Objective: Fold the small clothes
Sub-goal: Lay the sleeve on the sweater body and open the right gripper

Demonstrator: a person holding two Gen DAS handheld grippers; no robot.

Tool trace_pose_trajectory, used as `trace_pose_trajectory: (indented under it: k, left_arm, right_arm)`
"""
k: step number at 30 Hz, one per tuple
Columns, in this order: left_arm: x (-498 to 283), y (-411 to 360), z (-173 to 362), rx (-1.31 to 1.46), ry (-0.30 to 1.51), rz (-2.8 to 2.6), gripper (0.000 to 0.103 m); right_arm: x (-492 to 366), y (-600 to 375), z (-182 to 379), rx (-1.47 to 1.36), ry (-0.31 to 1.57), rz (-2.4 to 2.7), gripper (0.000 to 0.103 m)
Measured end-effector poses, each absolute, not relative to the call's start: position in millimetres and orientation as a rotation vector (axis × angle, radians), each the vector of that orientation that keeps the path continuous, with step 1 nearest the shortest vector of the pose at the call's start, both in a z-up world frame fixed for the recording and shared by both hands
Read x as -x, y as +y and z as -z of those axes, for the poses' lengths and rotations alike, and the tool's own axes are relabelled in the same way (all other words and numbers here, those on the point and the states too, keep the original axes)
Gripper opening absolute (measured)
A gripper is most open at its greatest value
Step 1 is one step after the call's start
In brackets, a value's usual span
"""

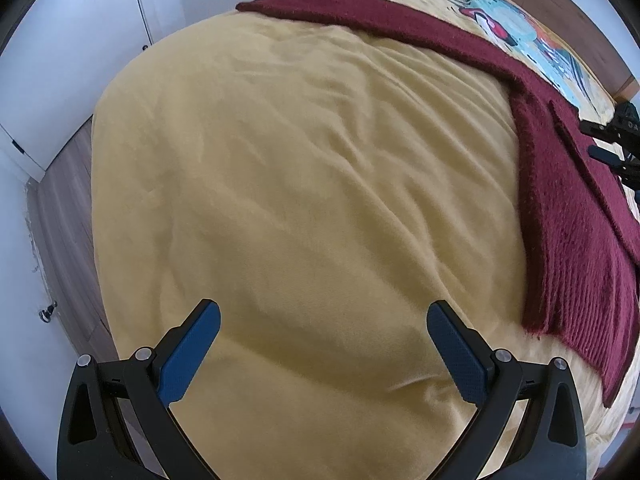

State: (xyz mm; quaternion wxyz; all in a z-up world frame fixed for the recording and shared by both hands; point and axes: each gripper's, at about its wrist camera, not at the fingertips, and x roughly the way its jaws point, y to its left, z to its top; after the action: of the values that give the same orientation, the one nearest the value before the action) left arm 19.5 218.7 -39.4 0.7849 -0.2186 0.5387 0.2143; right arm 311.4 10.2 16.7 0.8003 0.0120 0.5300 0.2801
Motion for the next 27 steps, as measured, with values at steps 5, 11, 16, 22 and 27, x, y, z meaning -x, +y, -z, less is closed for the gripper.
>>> trace_pose_trajectory:
  k: [5,11,16,22,27]
  left_arm:
    - [-21,221,34,0.479,1.118,-0.467,0.102]
    - [-25,224,35,0.476,1.127,-0.473,0.102]
    - [-28,216,35,0.434,1.137,-0.46,0.102]
    - [-33,208,27,0.399,1.12,-0.448,0.102]
    - [-42,199,27,0.371,1.126,-0.433,0.102]
  right_arm:
    - [-328,-21,-19,0.047,1.085,-0.455,0.049]
    - [-336,-47,13,0.093,1.127,-0.344,0.049]
    - [-316,-42,29,0.1,1.132,-0.368,0.05]
    - [-301,-41,10,0.095,1.105,-0.438,0.049]
    - [-308,-87,-10,0.094,1.051,-0.343,0.049]
